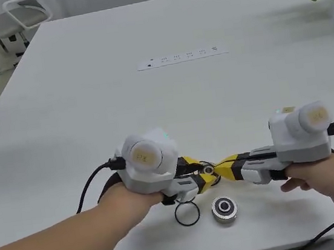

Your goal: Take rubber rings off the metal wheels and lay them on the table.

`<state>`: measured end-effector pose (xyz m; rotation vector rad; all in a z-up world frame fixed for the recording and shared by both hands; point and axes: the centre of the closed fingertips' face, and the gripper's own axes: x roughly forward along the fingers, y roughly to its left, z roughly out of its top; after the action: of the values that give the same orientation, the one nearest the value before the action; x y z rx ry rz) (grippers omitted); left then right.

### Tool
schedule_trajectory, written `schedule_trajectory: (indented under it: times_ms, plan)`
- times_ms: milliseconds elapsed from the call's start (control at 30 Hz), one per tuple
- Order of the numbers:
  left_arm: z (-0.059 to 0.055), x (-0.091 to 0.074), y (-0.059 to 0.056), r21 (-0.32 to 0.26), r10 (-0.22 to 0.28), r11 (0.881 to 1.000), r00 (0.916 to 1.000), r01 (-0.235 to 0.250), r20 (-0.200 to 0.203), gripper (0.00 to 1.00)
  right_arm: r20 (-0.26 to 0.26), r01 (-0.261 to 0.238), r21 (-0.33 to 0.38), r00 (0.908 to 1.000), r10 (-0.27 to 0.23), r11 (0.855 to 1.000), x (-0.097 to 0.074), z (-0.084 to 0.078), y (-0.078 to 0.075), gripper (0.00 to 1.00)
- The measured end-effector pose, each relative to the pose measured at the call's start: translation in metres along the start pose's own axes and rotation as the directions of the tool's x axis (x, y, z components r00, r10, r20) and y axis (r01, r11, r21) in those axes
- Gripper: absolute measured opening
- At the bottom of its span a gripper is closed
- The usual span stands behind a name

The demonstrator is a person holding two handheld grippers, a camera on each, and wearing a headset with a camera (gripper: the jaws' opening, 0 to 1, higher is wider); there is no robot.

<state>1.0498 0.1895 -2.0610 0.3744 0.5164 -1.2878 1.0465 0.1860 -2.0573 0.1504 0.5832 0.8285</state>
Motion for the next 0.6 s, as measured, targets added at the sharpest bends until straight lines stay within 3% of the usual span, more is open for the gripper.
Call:
schedule_trajectory:
  times_ms: [600]
  plan:
    - [0.010, -0.022, -0.008, 0.040, -0.019, 0.999, 0.9996, 0.018, 0.022, 0.26, 0.002, -0.002, 0.003, 1.0000, 0.002, 1.000, 0.000, 0.000, -0.003, 0.00]
